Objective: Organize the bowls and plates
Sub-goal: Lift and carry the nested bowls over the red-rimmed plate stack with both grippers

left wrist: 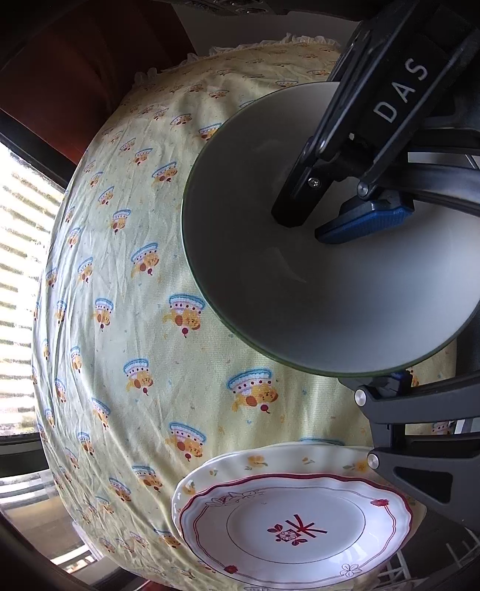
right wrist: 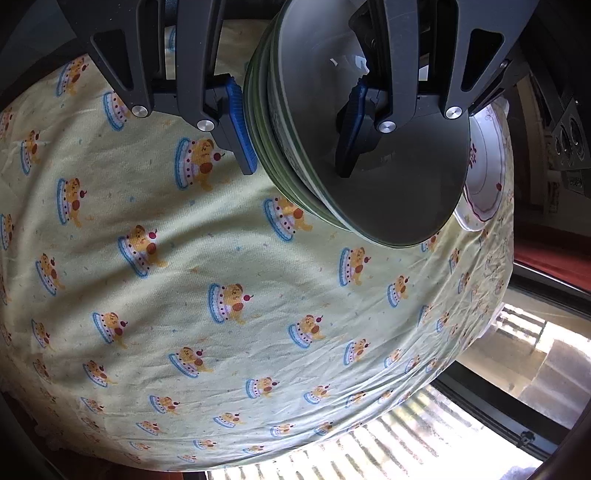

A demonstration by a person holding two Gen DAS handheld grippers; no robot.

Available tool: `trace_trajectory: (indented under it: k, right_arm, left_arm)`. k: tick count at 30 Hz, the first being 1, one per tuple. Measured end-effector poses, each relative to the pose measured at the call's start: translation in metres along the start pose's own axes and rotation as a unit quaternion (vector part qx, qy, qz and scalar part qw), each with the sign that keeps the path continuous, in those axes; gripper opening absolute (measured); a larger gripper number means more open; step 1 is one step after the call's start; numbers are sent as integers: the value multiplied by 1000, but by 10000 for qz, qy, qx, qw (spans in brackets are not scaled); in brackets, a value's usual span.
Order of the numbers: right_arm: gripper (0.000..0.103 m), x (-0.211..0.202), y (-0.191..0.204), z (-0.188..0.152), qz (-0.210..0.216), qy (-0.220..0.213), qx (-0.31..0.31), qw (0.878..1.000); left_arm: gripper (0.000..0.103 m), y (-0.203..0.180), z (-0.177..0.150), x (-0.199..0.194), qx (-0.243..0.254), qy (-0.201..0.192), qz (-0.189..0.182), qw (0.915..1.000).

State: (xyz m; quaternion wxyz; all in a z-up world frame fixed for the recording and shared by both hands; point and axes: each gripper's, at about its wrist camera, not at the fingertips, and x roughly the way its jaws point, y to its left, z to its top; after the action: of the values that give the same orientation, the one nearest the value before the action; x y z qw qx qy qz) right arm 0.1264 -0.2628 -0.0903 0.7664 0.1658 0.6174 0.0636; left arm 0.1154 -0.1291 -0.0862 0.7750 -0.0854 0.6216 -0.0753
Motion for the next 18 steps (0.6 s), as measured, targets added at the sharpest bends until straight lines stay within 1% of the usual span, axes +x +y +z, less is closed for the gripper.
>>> trace_trajectory:
  k: [3, 7, 10, 14, 18]
  right_arm:
    - [47, -11, -4, -1, 13, -44, -50, 10000]
    - [48, -30, -4, -1, 43, -177, -197, 9996]
    - [48, -41, 1, 1, 165, -233, -333, 9990]
    - [48, -53, 9, 1, 339, -306, -399, 9982]
    - [48, -63, 21, 1, 382, -343, -508, 9974]
  left_arm:
    - [55, -9, -3, -10, 15, -159, 31, 9999]
    - [55, -14, -2, -26, -145, -326, 36, 9994]
    - [55, -15, -2, -39, -211, -450, 156, 9986]
    - [55, -14, -2, -55, -235, -549, 249, 9979]
    - [55, -7, -3, -64, -264, -637, 229, 9974]
